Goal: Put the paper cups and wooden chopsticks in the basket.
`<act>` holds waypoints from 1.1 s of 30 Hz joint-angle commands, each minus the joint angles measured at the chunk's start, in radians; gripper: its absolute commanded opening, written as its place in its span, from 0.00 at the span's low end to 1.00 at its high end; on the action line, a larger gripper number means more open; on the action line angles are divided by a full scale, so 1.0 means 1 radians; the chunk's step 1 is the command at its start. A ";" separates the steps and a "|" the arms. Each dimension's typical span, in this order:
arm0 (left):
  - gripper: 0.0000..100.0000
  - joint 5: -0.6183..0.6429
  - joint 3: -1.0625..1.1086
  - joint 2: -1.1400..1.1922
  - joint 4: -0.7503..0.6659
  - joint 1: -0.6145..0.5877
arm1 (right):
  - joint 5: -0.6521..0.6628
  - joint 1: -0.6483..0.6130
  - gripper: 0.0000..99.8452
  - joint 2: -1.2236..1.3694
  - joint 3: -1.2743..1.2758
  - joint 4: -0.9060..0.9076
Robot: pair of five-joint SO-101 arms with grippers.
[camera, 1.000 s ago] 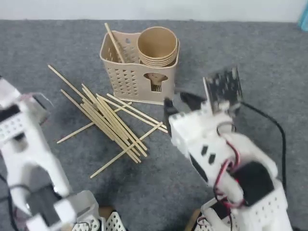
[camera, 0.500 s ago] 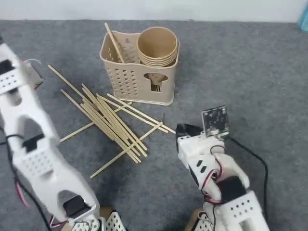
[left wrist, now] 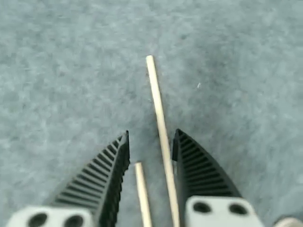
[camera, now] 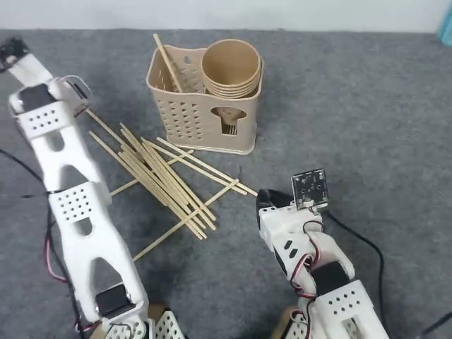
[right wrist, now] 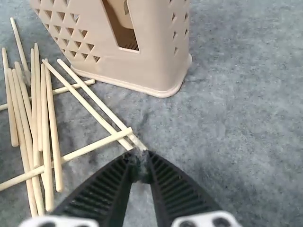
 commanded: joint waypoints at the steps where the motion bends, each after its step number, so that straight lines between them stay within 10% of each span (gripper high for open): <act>1: 0.15 0.072 -0.068 0.035 -0.072 0.015 | -0.009 0.010 0.01 -0.021 -0.002 -0.027; 33: 0.01 -0.038 0.031 0.140 -0.126 0.051 | -0.009 0.010 0.01 -0.021 -0.003 -0.025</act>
